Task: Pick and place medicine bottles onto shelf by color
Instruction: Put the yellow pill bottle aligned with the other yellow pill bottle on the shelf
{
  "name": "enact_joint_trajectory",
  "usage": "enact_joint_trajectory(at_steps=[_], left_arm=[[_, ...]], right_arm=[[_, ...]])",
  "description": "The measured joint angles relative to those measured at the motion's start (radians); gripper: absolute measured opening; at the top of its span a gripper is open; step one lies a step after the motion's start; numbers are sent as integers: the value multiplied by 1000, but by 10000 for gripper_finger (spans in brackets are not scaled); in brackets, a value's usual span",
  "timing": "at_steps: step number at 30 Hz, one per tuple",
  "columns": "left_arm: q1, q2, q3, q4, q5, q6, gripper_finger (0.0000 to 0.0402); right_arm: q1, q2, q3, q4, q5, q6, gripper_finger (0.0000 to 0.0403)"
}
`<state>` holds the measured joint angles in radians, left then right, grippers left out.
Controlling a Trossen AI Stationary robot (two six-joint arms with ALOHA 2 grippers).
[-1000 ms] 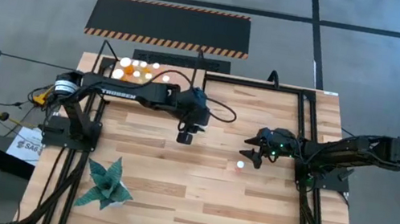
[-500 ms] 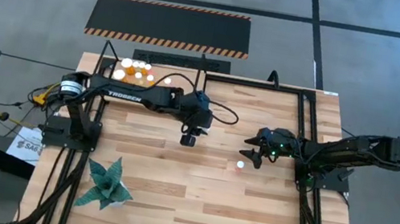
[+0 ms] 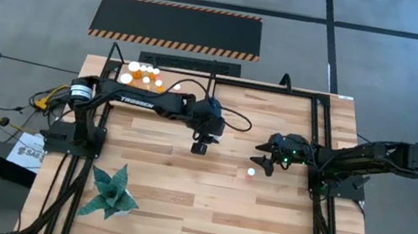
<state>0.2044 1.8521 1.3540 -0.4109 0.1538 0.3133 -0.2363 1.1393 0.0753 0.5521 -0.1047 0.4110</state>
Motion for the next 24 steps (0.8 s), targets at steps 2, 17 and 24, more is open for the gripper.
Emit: enact_joint_trajectory(at_steps=[2,17,24], left_arm=[[1,0,0,0,1,0,103],[2,46,-2,44,22,16,110],[-5,49,47,-9,63,37,112]], right_arm=[[0,0,0,0,0,0,327],[0,0,0,-17,0,0,327],[0,0,0,-21,0,0,327]])
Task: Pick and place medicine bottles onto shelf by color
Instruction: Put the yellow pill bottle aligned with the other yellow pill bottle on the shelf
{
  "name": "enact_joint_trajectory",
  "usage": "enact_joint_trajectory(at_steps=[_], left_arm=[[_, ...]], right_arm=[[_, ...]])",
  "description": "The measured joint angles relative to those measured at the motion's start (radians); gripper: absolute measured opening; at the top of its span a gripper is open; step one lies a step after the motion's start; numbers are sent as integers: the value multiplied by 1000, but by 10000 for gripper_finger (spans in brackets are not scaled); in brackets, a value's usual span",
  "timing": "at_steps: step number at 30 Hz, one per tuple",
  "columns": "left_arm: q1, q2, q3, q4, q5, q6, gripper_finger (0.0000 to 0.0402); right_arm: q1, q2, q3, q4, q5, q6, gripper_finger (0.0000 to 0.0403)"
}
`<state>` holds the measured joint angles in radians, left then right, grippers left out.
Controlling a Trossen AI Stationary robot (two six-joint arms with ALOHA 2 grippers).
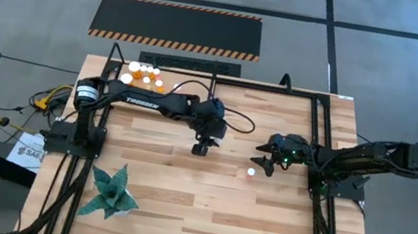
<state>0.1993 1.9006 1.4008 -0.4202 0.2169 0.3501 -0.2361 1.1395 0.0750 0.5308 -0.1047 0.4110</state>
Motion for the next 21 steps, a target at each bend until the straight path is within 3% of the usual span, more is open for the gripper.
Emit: enact_joint_trajectory(at_steps=[15,21], left_arm=[[-11,0,97,-27,4,64,112],[-10,-5,209,-187,-34,69,112]], right_arm=[[0,0,0,-1,0,0,327],[0,0,0,-1,0,0,327]])
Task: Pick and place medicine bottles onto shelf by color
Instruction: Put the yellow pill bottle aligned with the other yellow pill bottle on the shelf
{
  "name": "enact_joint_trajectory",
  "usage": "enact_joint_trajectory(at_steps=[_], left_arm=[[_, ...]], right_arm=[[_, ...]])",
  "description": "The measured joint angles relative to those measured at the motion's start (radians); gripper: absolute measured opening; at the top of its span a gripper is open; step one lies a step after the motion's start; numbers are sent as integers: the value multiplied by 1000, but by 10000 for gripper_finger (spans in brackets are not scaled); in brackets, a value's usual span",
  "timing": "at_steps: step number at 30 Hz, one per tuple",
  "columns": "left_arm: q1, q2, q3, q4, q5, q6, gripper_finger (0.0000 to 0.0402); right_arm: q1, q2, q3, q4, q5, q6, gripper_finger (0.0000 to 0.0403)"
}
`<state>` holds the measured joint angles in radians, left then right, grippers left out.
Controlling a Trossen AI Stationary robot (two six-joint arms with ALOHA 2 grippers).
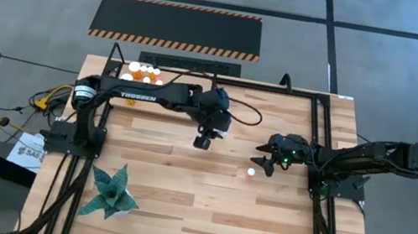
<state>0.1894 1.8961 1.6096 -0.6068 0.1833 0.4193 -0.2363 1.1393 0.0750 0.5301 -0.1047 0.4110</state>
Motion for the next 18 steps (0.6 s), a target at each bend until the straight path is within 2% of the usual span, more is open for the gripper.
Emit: enact_joint_trajectory(at_steps=[8,14,18], left_arm=[[37,-77,23,-257,-35,-53,122],[71,-159,23,-387,-81,-111,126],[79,-250,-75,-394,-148,-154,126]], right_arm=[[0,0,0,-7,0,0,327],[0,0,0,-18,0,0,327],[0,0,0,-22,0,0,327]])
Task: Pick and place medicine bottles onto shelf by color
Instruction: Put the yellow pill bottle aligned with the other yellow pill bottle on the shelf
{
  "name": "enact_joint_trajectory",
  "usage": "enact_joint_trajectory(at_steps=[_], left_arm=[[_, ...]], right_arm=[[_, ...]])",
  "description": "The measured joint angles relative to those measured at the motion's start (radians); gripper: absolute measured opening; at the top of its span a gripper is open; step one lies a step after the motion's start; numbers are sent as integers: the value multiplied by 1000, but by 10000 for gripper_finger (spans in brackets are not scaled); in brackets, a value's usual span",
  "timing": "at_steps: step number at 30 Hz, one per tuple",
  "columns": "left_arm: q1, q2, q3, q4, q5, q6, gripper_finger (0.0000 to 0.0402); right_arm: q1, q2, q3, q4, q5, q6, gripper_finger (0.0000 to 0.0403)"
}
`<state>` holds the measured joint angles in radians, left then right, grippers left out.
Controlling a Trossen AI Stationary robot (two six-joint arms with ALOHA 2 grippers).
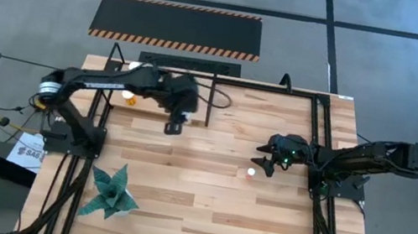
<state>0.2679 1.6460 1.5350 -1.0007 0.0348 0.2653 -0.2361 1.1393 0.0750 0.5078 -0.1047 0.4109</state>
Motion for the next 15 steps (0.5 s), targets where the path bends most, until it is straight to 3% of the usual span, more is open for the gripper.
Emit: enact_joint_trajectory(at_steps=[7,11,15], left_arm=[[67,-255,-398,209,-85,-144,126],[118,-324,-519,217,-213,-227,126],[177,-331,-575,207,-241,-266,126]], right_arm=[[0,0,0,-2,0,0,327],[0,0,0,-3,0,0,327],[0,0,0,-5,0,0,327]])
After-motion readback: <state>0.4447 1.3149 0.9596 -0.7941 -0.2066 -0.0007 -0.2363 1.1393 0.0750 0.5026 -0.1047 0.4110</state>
